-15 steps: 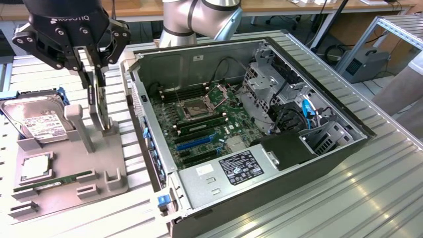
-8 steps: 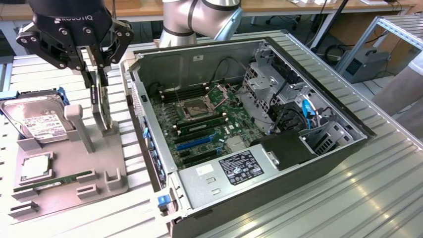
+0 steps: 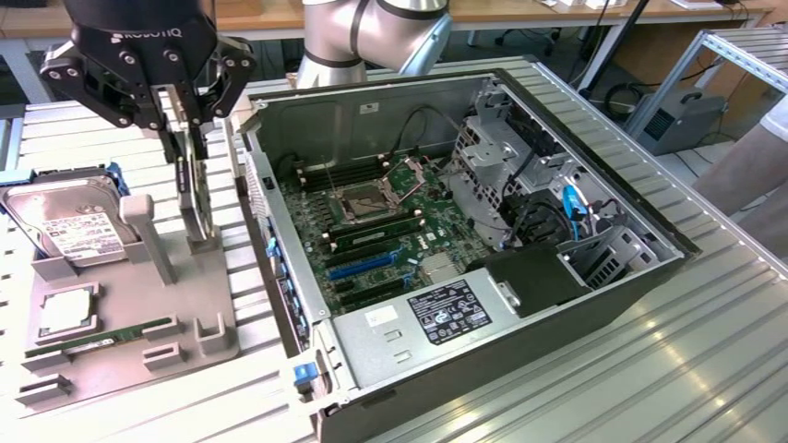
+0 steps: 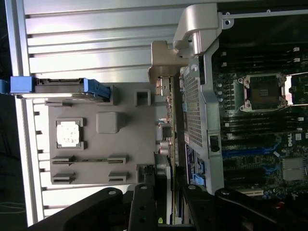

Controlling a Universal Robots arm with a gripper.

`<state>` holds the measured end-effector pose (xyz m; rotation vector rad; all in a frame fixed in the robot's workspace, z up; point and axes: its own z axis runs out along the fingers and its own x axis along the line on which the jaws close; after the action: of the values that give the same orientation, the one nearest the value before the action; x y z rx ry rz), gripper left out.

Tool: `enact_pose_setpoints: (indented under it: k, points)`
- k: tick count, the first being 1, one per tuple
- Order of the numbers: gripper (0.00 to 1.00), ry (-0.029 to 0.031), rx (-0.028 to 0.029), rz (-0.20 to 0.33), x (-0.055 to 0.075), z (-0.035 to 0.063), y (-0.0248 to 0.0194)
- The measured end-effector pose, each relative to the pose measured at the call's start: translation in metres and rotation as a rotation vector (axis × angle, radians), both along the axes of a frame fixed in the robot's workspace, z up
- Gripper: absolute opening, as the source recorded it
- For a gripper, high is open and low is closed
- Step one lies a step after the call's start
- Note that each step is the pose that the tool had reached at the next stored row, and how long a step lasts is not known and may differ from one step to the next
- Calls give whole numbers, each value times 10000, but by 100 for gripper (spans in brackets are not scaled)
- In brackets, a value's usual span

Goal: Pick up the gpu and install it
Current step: 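Pick up the gpu and move the gpu toward the slot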

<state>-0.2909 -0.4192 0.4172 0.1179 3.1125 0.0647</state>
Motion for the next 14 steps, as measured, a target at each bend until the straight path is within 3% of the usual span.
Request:
enact_pose_setpoints:
  k: [14]
  points:
    - [27, 0, 1, 0, 89, 0, 0]
